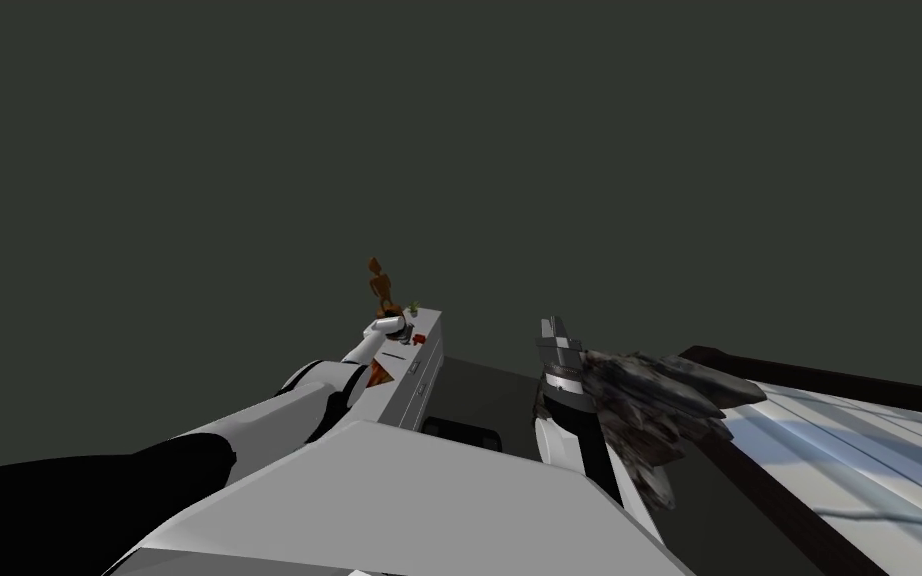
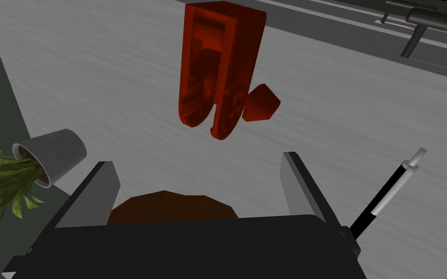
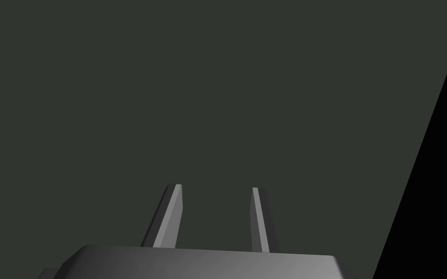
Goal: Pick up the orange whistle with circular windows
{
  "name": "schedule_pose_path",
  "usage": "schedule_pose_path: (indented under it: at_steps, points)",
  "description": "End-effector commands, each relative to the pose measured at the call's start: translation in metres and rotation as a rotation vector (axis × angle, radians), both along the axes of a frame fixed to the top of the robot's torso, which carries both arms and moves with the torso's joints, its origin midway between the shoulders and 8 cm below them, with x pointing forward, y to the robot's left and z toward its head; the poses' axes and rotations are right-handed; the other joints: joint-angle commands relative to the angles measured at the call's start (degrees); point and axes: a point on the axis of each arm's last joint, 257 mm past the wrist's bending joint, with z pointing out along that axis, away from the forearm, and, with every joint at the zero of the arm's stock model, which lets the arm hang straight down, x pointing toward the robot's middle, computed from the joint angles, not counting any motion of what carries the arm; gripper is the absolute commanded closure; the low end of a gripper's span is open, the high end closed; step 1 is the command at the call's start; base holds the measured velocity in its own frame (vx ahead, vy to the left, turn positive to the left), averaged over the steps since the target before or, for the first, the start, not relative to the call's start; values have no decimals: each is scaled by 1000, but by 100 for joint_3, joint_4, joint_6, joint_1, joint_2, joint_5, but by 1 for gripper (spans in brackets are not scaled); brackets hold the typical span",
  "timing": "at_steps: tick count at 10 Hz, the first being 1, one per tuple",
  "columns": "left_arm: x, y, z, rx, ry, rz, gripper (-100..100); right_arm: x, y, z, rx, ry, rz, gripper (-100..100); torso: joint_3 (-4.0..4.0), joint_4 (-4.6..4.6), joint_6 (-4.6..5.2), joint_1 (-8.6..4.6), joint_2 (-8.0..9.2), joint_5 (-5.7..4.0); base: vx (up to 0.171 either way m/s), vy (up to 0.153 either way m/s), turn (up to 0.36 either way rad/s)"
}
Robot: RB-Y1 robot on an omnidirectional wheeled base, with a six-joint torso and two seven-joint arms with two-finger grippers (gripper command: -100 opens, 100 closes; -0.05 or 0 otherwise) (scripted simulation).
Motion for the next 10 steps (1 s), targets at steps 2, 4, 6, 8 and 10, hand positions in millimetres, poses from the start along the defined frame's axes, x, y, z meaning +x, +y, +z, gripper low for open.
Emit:
schedule_pose_path:
  at_steps: [2,4,6,8,10]
  points:
    - [-15,-3,-9,-29,93,8,-100,0,0,0,0,0,0,0,0,1,1,0,0,-1,30,12,-60]
    - [-22,-4,-14,-41,133,13,-100,0,0,0,0,0,0,0,-3,-1,0,-1,-5,0,37,11,-29]
    - [-33,-6,-18,-60,191,19,-100,0,0,0,0,0,0,0,-2,-1,1,-1,-5,0,42,14,-64]
    - [-40,-8,-21,-72,229,23,-100,0,0,0,0,0,0,0,-5,-2,0,0,-8,0,37,12,-41]
    - [-41,-8,-21,-74,234,24,-100,0,0,0,0,0,0,0,-1,0,-1,-1,-1,0,19,7,-17]
